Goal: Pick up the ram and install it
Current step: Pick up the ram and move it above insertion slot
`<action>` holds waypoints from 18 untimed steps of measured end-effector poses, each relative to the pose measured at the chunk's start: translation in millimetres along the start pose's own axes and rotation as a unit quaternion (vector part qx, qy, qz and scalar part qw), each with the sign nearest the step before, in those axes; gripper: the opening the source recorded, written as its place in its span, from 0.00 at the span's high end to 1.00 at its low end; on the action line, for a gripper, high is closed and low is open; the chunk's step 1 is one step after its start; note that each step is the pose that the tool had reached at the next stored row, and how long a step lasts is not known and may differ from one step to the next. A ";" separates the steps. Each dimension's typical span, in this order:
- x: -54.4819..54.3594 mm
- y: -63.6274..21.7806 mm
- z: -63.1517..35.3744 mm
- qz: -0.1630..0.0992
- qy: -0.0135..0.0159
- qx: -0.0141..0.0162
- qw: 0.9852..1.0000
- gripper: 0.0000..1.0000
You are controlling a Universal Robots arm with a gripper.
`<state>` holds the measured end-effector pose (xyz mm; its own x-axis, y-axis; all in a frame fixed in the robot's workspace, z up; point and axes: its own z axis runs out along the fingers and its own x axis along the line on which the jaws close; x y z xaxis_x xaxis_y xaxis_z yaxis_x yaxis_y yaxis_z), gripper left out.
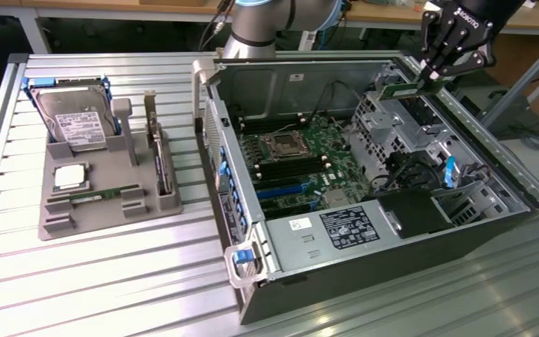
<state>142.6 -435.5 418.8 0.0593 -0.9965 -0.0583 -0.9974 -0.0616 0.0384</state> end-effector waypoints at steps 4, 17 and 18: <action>0.4 -7.2 -0.3 0.000 0.000 0.000 1.000 0.88; 2.2 -37.2 -1.6 0.000 0.000 0.000 1.000 0.88; 2.4 -40.4 -1.7 0.000 0.000 0.000 1.000 0.88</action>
<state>183.1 -435.5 418.8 0.0593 -0.9965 -0.0583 -0.9974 -0.0616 0.0384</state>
